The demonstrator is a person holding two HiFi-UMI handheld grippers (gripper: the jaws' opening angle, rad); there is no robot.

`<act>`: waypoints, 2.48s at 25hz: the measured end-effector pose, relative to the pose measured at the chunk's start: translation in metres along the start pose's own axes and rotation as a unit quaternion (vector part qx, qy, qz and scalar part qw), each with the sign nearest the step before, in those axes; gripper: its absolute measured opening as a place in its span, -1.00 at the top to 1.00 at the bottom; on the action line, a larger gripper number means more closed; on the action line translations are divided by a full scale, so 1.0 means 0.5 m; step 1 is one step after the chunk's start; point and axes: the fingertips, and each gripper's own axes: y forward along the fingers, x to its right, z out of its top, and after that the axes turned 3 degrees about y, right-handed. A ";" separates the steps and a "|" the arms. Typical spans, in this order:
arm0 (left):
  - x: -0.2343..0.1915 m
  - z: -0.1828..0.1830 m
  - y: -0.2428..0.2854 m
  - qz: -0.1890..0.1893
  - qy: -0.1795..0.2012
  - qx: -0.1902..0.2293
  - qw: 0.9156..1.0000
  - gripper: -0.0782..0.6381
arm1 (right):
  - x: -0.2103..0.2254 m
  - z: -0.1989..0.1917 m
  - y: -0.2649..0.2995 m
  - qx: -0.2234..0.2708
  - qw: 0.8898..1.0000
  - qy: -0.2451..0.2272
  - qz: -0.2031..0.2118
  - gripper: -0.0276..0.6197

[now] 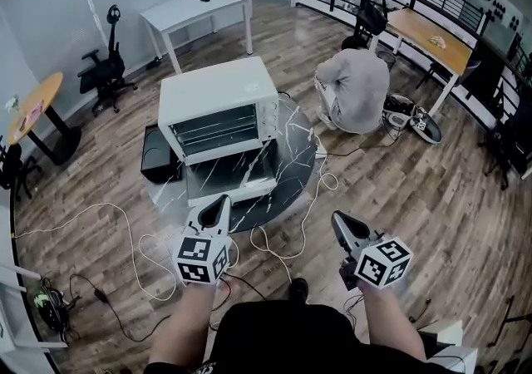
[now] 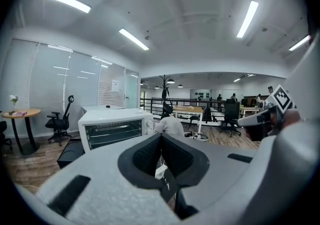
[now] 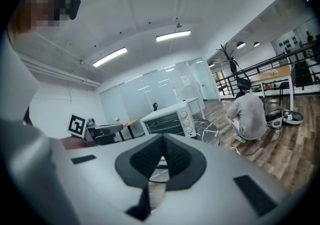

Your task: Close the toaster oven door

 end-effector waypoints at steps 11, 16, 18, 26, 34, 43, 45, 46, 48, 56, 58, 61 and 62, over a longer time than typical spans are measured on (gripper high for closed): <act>-0.079 -0.033 0.106 0.048 -0.030 -0.031 0.998 0.76 | 0.077 0.005 0.179 -0.061 0.997 0.005 0.053 0.90; -0.172 -0.061 0.102 0.061 -0.045 -0.043 0.996 0.75 | 0.016 -0.008 0.290 -0.089 0.993 -0.001 0.079 0.90; -0.206 -0.086 0.096 0.066 -0.057 -0.049 0.995 0.75 | -0.006 -0.015 0.327 -0.100 0.991 -0.012 0.082 0.90; -0.314 -0.210 0.090 0.074 -0.098 -0.090 0.988 0.75 | -0.041 -0.074 0.439 -0.144 0.987 -0.035 0.058 0.89; -0.364 -0.333 0.117 0.082 -0.133 -0.129 0.979 0.59 | 0.023 -0.165 0.520 -0.204 0.978 -0.045 0.027 0.73; -0.386 -0.492 0.103 0.090 -0.144 -0.205 0.964 0.30 | 0.108 -0.293 0.565 -0.261 0.965 -0.030 -0.013 0.33; -0.383 -0.517 0.096 0.086 -0.152 -0.214 0.961 0.22 | 0.120 -0.321 0.561 -0.278 0.960 -0.030 -0.018 0.31; -0.382 -0.526 0.094 0.083 -0.155 -0.217 0.960 0.18 | 0.126 -0.334 0.560 -0.286 0.957 -0.031 -0.022 0.29; -0.380 -0.542 0.094 0.077 -0.158 -0.222 0.959 0.11 | 0.138 -0.357 0.560 -0.301 0.953 -0.032 -0.028 0.20; -0.364 -0.612 0.104 0.070 -0.162 -0.244 0.954 0.06 | 0.170 -0.388 0.558 -0.308 0.948 -0.065 -0.040 0.32; -0.359 -0.620 0.112 0.068 -0.160 -0.246 0.954 0.06 | 0.178 -0.398 0.554 -0.317 0.946 -0.058 -0.047 0.18; -0.350 -0.621 0.127 0.065 -0.156 -0.246 0.954 0.08 | 0.192 -0.425 0.552 -0.333 0.941 -0.045 -0.046 0.18; -0.349 -0.619 0.134 0.064 -0.156 -0.245 0.955 0.09 | 0.196 -0.433 0.557 -0.338 0.939 -0.049 -0.044 0.18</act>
